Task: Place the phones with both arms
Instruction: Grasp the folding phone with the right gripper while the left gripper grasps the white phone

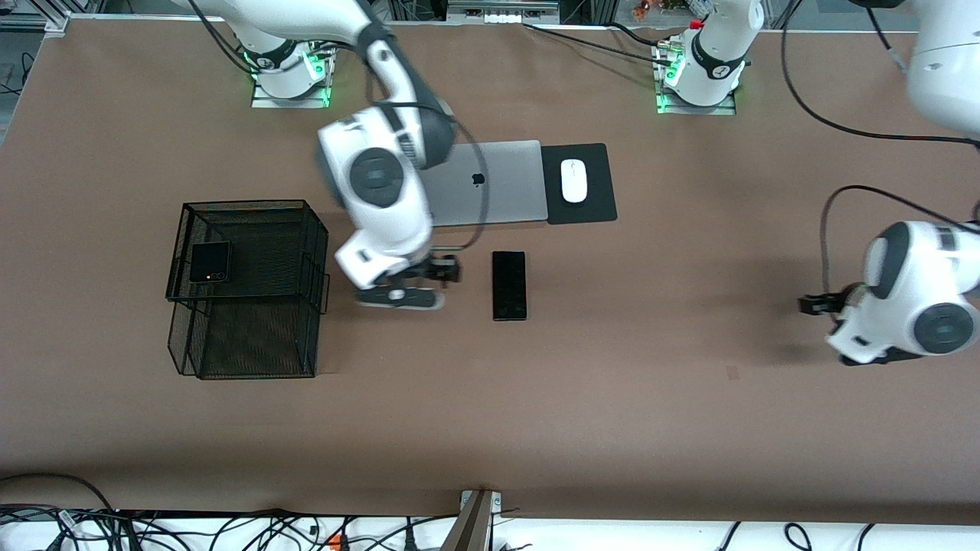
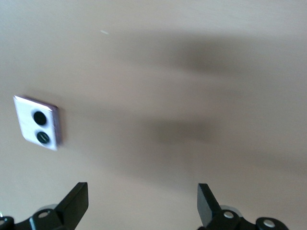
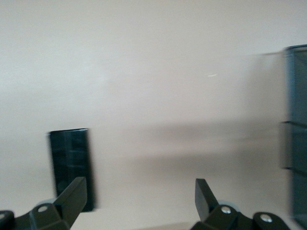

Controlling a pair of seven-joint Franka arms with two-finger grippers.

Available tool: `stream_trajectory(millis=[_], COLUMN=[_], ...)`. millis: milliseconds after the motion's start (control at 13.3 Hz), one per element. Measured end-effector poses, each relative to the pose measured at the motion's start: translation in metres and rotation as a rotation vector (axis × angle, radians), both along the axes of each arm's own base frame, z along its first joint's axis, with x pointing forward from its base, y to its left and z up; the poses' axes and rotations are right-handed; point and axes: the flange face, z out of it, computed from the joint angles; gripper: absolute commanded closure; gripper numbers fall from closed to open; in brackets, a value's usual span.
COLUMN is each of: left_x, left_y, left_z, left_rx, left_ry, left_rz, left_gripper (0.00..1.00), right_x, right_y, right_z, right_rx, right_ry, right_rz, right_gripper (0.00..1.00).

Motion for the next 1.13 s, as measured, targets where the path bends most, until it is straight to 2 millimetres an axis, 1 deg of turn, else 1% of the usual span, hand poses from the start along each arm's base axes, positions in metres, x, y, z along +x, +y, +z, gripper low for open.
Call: stream_trajectory(millis=[75,225,376,451,526,676,826,976,1127], left_x=[-0.004,-0.012,-0.02,-0.026,-0.033,-0.048,-0.067,-0.08,-0.088], left_y=[0.031,0.087,0.131,0.148,0.164,0.189,0.207,0.219,0.224], left_z=[0.001,0.005,0.005,0.0,-0.01,-0.036,-0.062,-0.078,-0.087], left_rx=[-0.022,-0.064,-0.098,-0.114,-0.129,-0.159,-0.197,-0.232,-0.284], left_ry=[-0.016,-0.068,-0.119,-0.139,-0.157,-0.19,-0.194,-0.196,-0.222], left_rz=[-0.031,-0.104,-0.2,-0.249,-0.289,-0.358,-0.42,-0.42,-0.366], left_gripper=[0.0,0.0,0.0,0.0,0.0,0.0,0.0,0.0,0.0], right_x=[-0.01,-0.029,-0.045,-0.052,-0.057,-0.065,-0.07,-0.071,-0.071], right_y=[0.027,0.069,0.096,0.105,0.11,0.116,0.119,0.118,0.115], right_z=[-0.011,-0.033,-0.054,-0.064,-0.073,-0.093,-0.112,-0.126,-0.139], right_rx=[0.009,0.031,0.044,0.045,0.04,0.021,0.002,-0.013,-0.028], right_ry=[-0.021,-0.061,-0.086,-0.09,-0.089,-0.077,-0.065,-0.056,-0.048], right_rz=[-0.007,-0.004,0.016,0.023,0.032,0.046,0.054,0.055,0.055], right_gripper=[0.0,0.0,0.0,0.0,0.0,0.0,0.0,0.0,0.0])
